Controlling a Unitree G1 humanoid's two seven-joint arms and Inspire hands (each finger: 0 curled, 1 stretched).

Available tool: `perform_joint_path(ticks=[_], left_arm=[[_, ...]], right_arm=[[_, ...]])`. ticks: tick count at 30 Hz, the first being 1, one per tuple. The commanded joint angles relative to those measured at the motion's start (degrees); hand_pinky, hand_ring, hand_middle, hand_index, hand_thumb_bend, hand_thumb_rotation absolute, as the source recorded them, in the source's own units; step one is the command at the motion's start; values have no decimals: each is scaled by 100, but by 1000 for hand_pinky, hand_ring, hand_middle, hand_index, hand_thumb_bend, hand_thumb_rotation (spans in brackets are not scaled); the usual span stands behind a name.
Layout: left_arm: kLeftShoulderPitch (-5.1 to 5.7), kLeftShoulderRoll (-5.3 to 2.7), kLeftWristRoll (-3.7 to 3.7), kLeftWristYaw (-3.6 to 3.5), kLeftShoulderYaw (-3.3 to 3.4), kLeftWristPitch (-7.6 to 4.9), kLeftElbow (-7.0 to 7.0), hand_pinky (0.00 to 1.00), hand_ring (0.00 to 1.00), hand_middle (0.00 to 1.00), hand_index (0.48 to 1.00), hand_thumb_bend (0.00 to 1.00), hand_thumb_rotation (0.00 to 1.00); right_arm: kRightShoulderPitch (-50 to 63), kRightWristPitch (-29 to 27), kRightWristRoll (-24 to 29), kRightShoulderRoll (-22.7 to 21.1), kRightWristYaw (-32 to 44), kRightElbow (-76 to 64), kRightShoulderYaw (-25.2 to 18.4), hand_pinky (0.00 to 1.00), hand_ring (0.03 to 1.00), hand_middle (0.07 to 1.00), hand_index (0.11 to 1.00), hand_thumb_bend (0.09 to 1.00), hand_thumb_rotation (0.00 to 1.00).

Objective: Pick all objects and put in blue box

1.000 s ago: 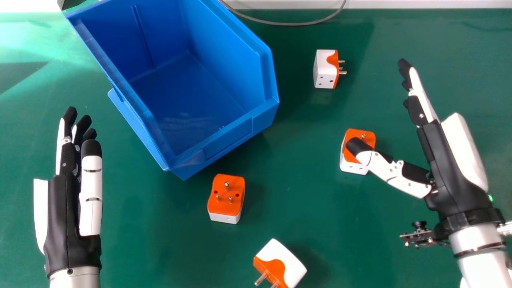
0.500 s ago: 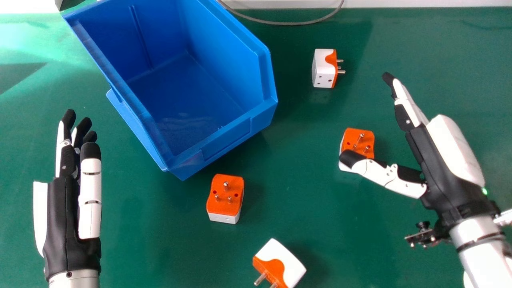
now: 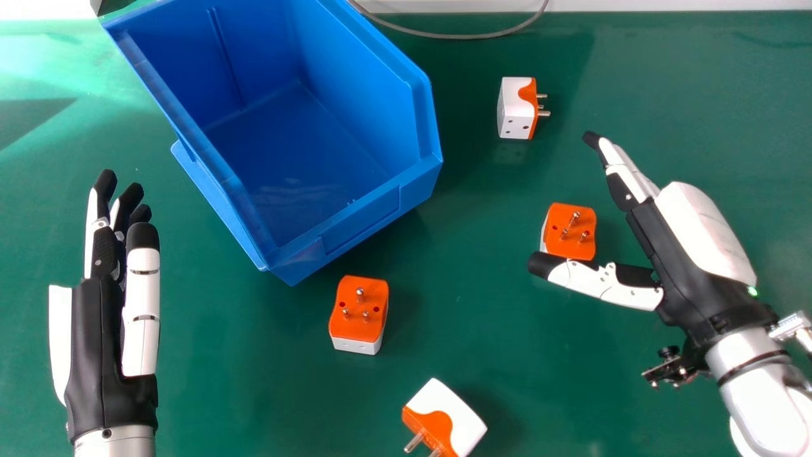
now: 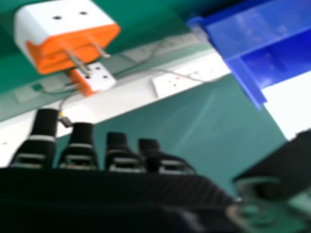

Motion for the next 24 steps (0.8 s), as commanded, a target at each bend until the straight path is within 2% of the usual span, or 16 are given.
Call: perform_joint_path(ticks=[1, 5, 11, 15, 17, 20, 21, 24], left_arm=[[47, 21, -11, 1, 41, -90, -141, 925, 929, 941, 967, 502, 954], [52, 2, -27, 16, 45, -69, -155, 922, 927, 939, 966, 517, 950], [76, 2, -49, -2, 43, -57, -162, 922, 922, 934, 961, 515, 944], [109, -26, -121, -20, 36, 42, -241, 931, 926, 935, 960, 511, 948], [109, -11, -147, -47, 36, 44, -225, 936, 930, 938, 964, 511, 950], [104, 8, -131, -52, 41, 12, -188, 941, 936, 944, 969, 508, 956], [107, 0, -157, -63, 38, 12, -196, 942, 939, 947, 972, 505, 960], [122, -20, -174, -67, 34, 46, -243, 943, 942, 951, 975, 501, 960]], right_arm=[[-149, 40, -46, -141, 38, -32, 27, 830, 931, 965, 964, 663, 761], [-264, 176, -103, -244, 171, 3, 97, 822, 922, 960, 961, 660, 741], [-480, 295, -213, -401, 261, 156, 217, 823, 917, 958, 963, 657, 725], [-697, 340, -340, -564, 345, 329, 298, 822, 914, 953, 961, 650, 701], [-791, 345, -332, -621, 369, 413, 319, 821, 912, 948, 956, 645, 671], [-905, 459, -386, -723, 498, 427, 372, 821, 908, 942, 948, 646, 621], [-960, 464, -434, -781, 540, 456, 404, 821, 906, 938, 943, 645, 596], [-1104, 384, -557, -929, 600, 557, 497, 820, 903, 933, 936, 645, 559]])
